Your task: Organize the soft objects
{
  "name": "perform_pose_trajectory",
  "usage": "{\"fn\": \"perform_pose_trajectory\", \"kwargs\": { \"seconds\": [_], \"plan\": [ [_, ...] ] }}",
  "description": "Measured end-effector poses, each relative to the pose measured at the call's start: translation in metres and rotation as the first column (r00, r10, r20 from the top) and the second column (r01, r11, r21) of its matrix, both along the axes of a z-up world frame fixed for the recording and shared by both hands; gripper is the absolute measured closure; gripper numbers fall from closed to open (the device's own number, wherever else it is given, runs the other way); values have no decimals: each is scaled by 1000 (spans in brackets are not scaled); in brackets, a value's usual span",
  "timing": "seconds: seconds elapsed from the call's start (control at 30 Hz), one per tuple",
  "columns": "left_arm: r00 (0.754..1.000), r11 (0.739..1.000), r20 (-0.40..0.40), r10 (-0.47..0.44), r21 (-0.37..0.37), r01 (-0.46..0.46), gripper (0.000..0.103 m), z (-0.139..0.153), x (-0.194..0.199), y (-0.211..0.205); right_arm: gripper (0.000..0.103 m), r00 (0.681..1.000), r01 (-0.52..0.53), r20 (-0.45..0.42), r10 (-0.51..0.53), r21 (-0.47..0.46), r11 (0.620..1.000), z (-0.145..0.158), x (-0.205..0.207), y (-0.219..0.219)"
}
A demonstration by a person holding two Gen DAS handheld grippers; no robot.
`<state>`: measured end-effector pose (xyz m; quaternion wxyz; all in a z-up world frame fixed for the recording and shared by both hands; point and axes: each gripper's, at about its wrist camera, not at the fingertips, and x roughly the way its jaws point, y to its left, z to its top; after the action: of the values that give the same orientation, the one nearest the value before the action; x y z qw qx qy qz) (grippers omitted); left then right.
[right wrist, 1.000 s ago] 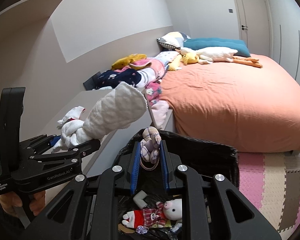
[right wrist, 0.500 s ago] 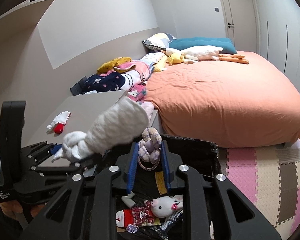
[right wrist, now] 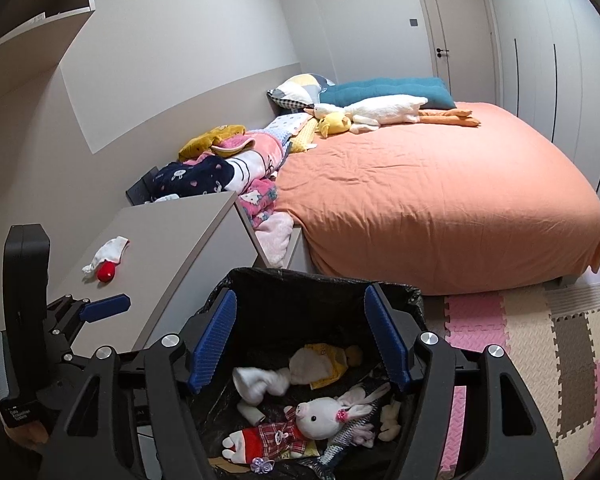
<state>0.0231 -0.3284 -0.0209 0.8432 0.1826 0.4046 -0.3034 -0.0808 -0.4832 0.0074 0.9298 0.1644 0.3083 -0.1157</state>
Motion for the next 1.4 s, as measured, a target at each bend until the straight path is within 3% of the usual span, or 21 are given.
{"fn": "perform_pose_trajectory", "kwargs": {
  "seconds": [0.43,0.83,1.4],
  "plan": [
    [999,999,-22,41,-9,-42,6,-7,15,14,35,1000,-22,-22,22,1,1000,-6,17,12],
    [991,991,-46,130,-13,-130,6,-20,50,55,35,992,-109,-64,109,-1,994,-20,57,47],
    [945,946,-72,319,-33,-322,6,-30,105,121,35,977,-194,-86,195,25,981,-36,120,85]
  ]
}}
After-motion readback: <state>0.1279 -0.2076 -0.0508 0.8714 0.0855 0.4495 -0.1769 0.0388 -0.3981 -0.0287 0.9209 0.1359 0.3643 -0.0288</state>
